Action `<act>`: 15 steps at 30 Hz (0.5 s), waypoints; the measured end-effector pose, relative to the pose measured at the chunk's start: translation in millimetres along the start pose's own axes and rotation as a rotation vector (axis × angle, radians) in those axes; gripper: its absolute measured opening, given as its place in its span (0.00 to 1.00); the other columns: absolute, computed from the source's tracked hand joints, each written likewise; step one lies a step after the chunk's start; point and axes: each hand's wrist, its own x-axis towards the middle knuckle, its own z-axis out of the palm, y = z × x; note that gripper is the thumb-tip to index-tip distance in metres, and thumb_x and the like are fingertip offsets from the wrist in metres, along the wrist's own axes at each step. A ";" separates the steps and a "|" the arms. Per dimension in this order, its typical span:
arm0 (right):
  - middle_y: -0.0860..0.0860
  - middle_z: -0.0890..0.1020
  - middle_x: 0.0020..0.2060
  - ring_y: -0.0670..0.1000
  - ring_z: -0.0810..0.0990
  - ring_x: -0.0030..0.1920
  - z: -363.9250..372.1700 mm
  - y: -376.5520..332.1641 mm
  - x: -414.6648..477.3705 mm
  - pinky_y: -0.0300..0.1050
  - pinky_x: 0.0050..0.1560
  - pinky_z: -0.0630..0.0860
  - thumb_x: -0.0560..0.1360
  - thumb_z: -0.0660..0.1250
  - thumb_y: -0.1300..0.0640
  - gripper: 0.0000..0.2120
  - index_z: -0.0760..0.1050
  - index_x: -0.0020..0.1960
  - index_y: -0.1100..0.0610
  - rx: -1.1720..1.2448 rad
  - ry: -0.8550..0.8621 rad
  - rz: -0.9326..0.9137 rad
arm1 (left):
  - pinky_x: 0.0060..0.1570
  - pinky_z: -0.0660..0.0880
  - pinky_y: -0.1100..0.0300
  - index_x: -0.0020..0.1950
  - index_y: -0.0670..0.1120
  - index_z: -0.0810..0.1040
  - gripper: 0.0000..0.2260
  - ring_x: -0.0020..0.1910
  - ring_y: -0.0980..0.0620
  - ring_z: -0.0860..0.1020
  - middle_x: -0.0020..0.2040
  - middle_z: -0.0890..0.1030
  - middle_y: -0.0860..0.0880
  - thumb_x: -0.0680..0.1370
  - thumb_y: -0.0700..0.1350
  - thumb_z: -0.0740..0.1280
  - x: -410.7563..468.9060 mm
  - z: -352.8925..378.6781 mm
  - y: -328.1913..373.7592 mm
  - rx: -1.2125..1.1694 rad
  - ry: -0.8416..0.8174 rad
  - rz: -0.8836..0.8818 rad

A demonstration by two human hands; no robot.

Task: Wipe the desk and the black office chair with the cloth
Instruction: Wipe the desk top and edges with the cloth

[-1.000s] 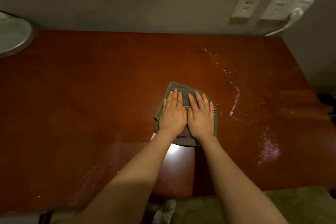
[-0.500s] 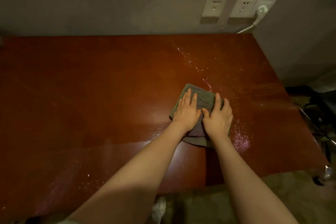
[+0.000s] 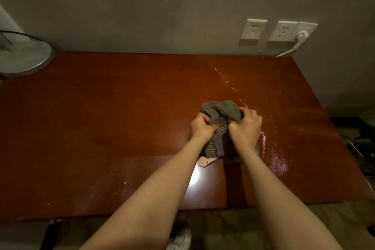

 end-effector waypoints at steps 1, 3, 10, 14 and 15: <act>0.54 0.74 0.61 0.56 0.67 0.60 -0.6 -6.8 -1.5 0.48 0.58 0.66 0.69 0.67 0.62 0.23 0.72 0.65 0.58 0.006 0.008 -0.008 | 0.39 0.64 0.61 0.42 0.48 0.67 0.14 0.44 0.50 0.71 0.45 0.74 0.48 0.70 0.41 0.73 -1.0 -9.0 1.1 -0.018 0.006 0.002; 0.54 0.74 0.61 0.56 0.68 0.60 -0.9 -21.0 -7.1 0.47 0.57 0.66 0.70 0.67 0.61 0.23 0.72 0.65 0.58 0.024 0.028 -0.015 | 0.39 0.64 0.62 0.44 0.47 0.69 0.13 0.43 0.51 0.70 0.45 0.73 0.49 0.70 0.41 0.73 -2.9 -28.6 3.1 -0.040 0.011 0.003; 0.54 0.75 0.60 0.56 0.69 0.60 16.8 -97.1 -41.1 0.47 0.55 0.67 0.70 0.67 0.58 0.21 0.74 0.63 0.56 0.076 0.012 -0.078 | 0.41 0.66 0.61 0.47 0.47 0.71 0.14 0.45 0.51 0.71 0.47 0.74 0.49 0.69 0.43 0.75 -14.6 -124.6 -17.5 -0.096 0.038 0.023; 0.53 0.75 0.59 0.56 0.69 0.60 37.2 -144.9 -70.1 0.47 0.55 0.68 0.71 0.68 0.56 0.20 0.74 0.63 0.55 0.077 -0.056 -0.132 | 0.44 0.69 0.58 0.45 0.48 0.71 0.14 0.50 0.47 0.75 0.51 0.78 0.45 0.68 0.42 0.76 -22.6 -185.7 -41.1 -0.108 0.057 -0.045; 0.53 0.75 0.59 0.56 0.70 0.60 44.1 -157.1 -79.1 0.47 0.55 0.68 0.71 0.68 0.55 0.20 0.74 0.63 0.55 0.084 -0.084 -0.140 | 0.43 0.69 0.58 0.43 0.49 0.71 0.14 0.50 0.46 0.75 0.52 0.78 0.44 0.68 0.42 0.75 -25.6 -202.5 -48.8 -0.118 0.063 -0.063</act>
